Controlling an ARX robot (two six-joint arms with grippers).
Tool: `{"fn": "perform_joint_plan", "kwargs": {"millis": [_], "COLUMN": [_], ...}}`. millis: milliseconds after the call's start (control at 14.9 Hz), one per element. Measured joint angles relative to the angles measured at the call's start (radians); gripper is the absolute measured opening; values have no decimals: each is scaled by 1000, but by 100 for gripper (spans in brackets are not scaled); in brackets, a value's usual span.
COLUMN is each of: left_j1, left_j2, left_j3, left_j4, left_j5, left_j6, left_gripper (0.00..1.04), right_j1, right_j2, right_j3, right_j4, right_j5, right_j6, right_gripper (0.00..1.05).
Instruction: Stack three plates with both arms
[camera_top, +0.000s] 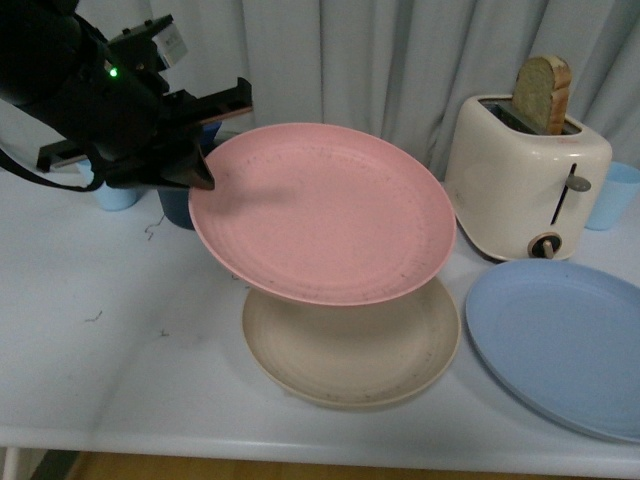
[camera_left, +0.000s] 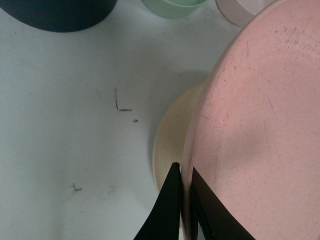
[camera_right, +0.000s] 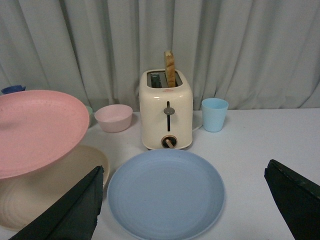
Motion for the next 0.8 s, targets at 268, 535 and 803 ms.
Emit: {"fn": "perform_joint_plan", "kwargs": {"millis": [268, 535, 803], "left_j1": [-33, -35, -37], "left_j2": [71, 138, 232], "left_j3": [6, -2, -3], "left_j4": [19, 37, 43], "left_j5": [0, -3, -8], "left_j6": [-36, -58, -65], "left_gripper": [3, 3, 3], "right_j1": [0, 0, 0], "right_j2": [0, 0, 0], "right_j3": [0, 0, 0], "right_j4": [0, 0, 0], "right_j5": [0, 0, 0], "right_j6": [0, 0, 0], "right_gripper": [98, 98, 98]}}
